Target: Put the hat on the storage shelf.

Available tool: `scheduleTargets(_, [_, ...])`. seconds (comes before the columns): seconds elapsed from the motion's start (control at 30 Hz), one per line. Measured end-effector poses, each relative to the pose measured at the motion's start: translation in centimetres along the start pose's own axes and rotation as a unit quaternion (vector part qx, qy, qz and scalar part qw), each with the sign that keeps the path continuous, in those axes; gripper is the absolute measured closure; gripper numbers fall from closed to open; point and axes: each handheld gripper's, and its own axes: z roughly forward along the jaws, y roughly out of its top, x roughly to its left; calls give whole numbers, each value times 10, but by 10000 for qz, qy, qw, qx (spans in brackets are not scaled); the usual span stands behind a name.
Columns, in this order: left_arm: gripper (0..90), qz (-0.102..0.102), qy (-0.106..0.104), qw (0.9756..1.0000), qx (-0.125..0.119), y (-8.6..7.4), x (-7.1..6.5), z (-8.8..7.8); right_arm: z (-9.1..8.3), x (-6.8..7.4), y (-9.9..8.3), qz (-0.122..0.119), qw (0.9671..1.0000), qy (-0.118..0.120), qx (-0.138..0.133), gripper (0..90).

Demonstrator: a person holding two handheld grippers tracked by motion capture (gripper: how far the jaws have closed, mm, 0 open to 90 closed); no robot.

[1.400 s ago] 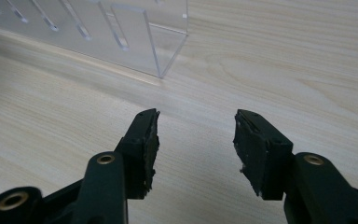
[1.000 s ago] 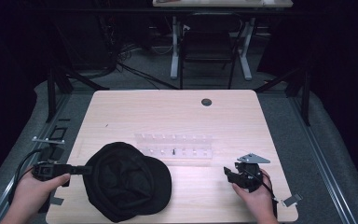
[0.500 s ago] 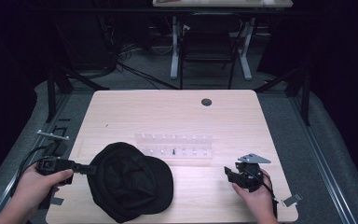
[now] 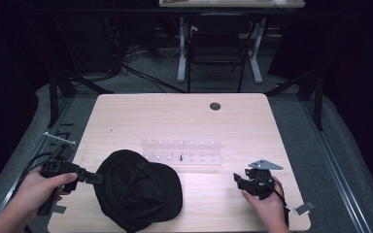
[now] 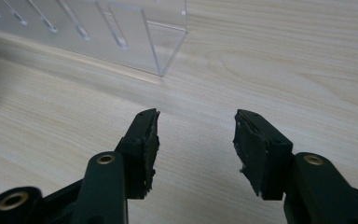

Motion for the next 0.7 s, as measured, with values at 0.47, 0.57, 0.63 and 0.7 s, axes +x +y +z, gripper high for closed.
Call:
scheduleTargets(0.47, [848, -202, -497, 9985, -105, 8, -6, -1, 0, -2, -1, 29, 10000, -5, -1, 493])
scheduleTargets(0.57, [849, -183, -495, 9986, -98, 11, -8, -4, 1, -2, -1, 43, 10000, 2, 9, 493])
scheduleTargets(0.63, [849, -161, -465, 9987, -159, 12, -11, -6, 1, -3, -1, 75, 10000, 2, 25, 493])
scheduleTargets(0.7, [849, -140, -545, 9982, -213, 14, -15, -11, 1, -3, -1, 84, 10000, -15, 39, 493])
